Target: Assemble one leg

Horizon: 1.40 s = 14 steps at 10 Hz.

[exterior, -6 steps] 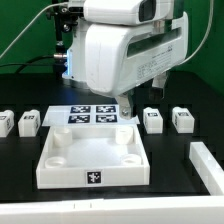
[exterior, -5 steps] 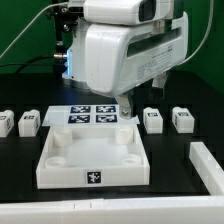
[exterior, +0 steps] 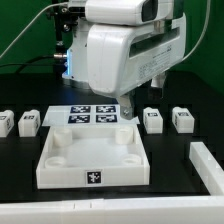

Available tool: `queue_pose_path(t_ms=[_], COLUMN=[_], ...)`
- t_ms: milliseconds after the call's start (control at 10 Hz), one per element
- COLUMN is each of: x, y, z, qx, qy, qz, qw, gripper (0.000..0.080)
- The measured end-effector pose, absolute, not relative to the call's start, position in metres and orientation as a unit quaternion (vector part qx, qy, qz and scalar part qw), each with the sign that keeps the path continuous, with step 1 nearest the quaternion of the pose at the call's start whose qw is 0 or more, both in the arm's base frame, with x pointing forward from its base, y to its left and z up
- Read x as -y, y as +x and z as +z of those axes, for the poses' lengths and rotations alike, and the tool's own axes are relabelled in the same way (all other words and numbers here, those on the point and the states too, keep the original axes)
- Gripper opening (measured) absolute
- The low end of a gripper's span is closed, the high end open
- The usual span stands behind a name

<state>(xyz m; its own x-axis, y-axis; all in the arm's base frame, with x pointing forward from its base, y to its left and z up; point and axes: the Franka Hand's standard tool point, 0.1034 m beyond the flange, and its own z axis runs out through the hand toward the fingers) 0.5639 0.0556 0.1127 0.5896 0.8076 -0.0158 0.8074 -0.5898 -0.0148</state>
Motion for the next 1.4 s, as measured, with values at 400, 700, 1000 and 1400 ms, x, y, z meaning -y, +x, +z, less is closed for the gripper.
queue_pose_path(t_ms=[400, 700, 1000, 1400], x=[-0.035, -0.034, -0.032, -0.006], y=[0.508, 0.510, 0.508, 0.418], z=[0.098, 0.097, 0.093, 0.028], qx=[0.632, 0.712, 0.708, 0.692], qy=[-0.775, -0.702, -0.706, -0.721], qz=[0.013, 0.015, 0.010, 0.020], qw=[0.001, 0.000, -0.004, 0.021], gripper=[0.0650, 0.0650, 0.0650, 0.0650])
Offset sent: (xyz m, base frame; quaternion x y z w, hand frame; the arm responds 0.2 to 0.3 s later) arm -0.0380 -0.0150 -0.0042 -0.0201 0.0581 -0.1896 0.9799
